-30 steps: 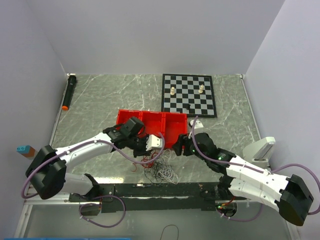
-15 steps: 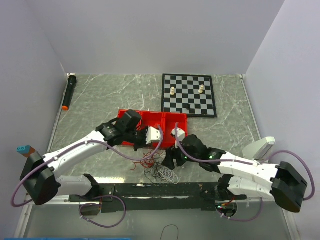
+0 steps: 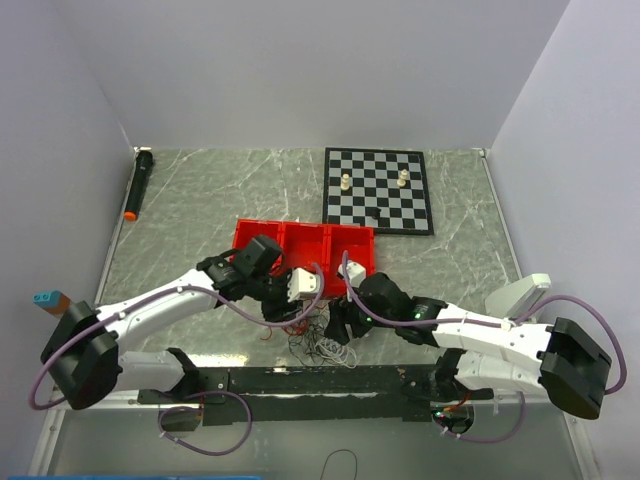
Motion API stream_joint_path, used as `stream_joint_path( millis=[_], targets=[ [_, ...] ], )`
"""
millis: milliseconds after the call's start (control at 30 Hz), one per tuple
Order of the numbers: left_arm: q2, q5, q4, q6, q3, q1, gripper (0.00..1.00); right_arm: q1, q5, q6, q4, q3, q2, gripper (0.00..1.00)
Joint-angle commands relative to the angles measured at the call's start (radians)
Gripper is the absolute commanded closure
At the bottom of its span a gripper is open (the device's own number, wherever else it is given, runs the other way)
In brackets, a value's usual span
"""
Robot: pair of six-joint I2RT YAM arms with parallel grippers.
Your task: Untangle the cables
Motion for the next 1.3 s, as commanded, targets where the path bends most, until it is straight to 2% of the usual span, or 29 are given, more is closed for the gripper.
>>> stream_joint_path(
  millis=[0, 167, 267, 367, 433, 500, 833, 1067, 1167, 1267],
  targets=[
    [0.048, 0.025, 0.062, -0.015, 0.011, -0.001, 0.45, 0.005, 0.016, 0.001, 0.007, -0.004, -0.030, 0.27],
    [0.103, 0.008, 0.100, -0.015, 0.015, -0.001, 0.48, 0.005, 0.004, -0.007, 0.018, -0.009, -0.020, 0.29],
    [0.123, 0.005, 0.103, 0.001, 0.012, -0.001, 0.55, 0.007, -0.001, -0.010, 0.020, -0.010, -0.015, 0.31],
    [0.123, 0.005, 0.088, 0.011, 0.011, -0.001, 0.72, 0.005, -0.013, -0.013, 0.026, -0.013, -0.015, 0.33],
    [0.114, 0.002, 0.080, 0.013, 0.015, 0.001, 0.90, 0.005, -0.019, -0.017, 0.026, -0.007, 0.002, 0.35],
    [0.100, -0.003, 0.074, 0.002, 0.029, 0.001, 0.99, 0.005, -0.025, -0.025, 0.020, 0.013, 0.037, 0.39],
    [-0.032, 0.098, -0.074, -0.128, 0.234, -0.001, 0.99, 0.008, -0.064, -0.016, 0.012, 0.096, 0.167, 0.54],
    [-0.132, 0.167, -0.146, -0.180, 0.323, 0.016, 0.99, 0.008, -0.041, 0.016, -0.026, 0.134, 0.226, 0.71],
    [-0.165, 0.137, -0.191, -0.150, 0.379, 0.021, 0.99, 0.012, -0.024, 0.044, -0.049, 0.128, 0.215, 0.75],
    [-0.201, 0.011, -0.147, -0.111, 0.429, 0.036, 0.99, 0.010, -0.002, 0.074, -0.063, 0.104, 0.192, 0.78]
  ],
)
